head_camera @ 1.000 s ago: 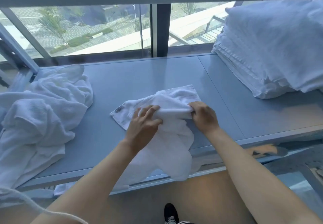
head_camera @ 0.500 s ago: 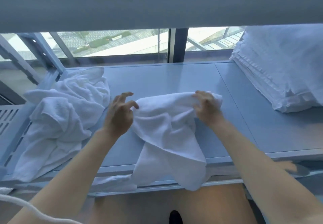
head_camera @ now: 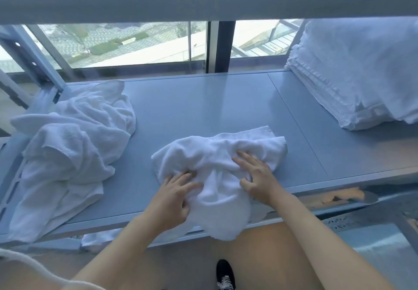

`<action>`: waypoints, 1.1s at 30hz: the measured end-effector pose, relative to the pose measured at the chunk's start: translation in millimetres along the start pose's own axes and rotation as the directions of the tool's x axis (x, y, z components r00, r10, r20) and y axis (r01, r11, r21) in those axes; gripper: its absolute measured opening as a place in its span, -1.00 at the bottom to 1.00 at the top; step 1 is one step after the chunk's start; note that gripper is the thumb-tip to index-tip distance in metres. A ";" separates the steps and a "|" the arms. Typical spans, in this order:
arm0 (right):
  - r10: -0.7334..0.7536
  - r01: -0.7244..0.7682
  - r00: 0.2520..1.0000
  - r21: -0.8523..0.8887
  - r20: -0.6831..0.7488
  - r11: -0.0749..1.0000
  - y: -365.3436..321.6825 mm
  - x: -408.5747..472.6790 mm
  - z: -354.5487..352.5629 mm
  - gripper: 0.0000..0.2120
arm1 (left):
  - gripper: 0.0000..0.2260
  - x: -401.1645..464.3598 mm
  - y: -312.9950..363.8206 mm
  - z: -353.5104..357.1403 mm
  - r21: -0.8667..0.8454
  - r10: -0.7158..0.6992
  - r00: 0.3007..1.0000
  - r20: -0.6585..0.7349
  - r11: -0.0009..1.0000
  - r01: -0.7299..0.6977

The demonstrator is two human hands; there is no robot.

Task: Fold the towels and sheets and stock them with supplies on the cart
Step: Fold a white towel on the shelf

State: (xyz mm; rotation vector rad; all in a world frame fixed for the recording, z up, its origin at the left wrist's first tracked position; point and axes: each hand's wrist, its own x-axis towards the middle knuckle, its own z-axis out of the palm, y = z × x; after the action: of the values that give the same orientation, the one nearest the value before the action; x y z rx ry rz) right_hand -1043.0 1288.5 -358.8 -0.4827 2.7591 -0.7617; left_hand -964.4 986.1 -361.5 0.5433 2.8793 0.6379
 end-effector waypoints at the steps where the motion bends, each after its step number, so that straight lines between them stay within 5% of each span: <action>1: 0.003 -0.003 1.000 0.015 -0.005 1.000 -0.8 -12.9 3.0 -0.28 | -0.42 -10.7 -1.9 0.7 -0.029 0.023 0.999 -0.028 0.999 -0.024; 6: 0.051 -0.053 0.996 -0.019 -0.074 0.998 -11.6 -55.8 14.2 -0.28 | -0.69 -40.4 -6.0 -1.2 -0.114 -0.042 0.976 -0.216 0.993 0.017; 10: 0.062 -0.079 0.991 -0.137 -0.121 0.987 -27.0 -63.3 26.5 -0.24 | -0.50 -24.9 7.5 -10.8 -0.071 -0.062 0.929 -0.365 0.997 0.039; 14: 0.118 -0.130 0.960 -0.033 -0.253 0.991 -30.2 -51.3 22.0 -0.37 | -0.26 8.4 8.8 -23.5 0.112 -0.233 0.964 -0.127 0.962 0.248; 18: 0.149 -0.224 0.915 -0.165 -0.374 0.961 -9.6 -30.9 6.3 -0.35 | -0.44 22.5 5.0 -22.4 0.094 -0.332 0.943 -0.027 0.938 0.333; 21: 0.171 -0.259 0.925 -0.234 -0.341 0.937 10.4 -16.9 -5.1 -0.53 | -0.65 14.2 15.0 -12.1 0.026 -0.318 0.935 -0.154 0.945 0.325; 24: 0.014 -0.155 0.895 -0.282 -0.445 0.947 22.1 -9.1 -14.9 -0.77 | -0.68 8.6 23.0 -9.2 0.045 -0.254 0.922 -0.293 0.959 0.278; 28: -0.178 0.006 0.709 -0.247 -0.683 0.969 25.6 5.7 -46.7 -0.87 | -0.67 25.2 30.3 -32.6 0.171 -0.055 0.822 -0.566 0.968 0.183; 31: -0.273 0.101 0.558 -0.262 -0.784 0.960 18.4 25.1 -73.7 -0.84 | -0.69 47.4 28.9 -57.5 0.240 0.007 0.695 -0.719 0.941 0.238; 33: -0.245 0.071 0.573 -0.250 -0.782 0.966 12.0 34.9 -79.5 -0.69 | -0.62 62.1 27.9 -64.1 0.230 -0.049 0.660 -0.750 0.916 0.329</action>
State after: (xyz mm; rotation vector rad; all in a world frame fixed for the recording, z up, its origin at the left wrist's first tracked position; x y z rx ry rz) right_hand -1102.7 1321.1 -303.5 -0.5142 3.7330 -0.9359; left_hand -1026.8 1008.7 -295.4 -0.0471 3.7927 0.3451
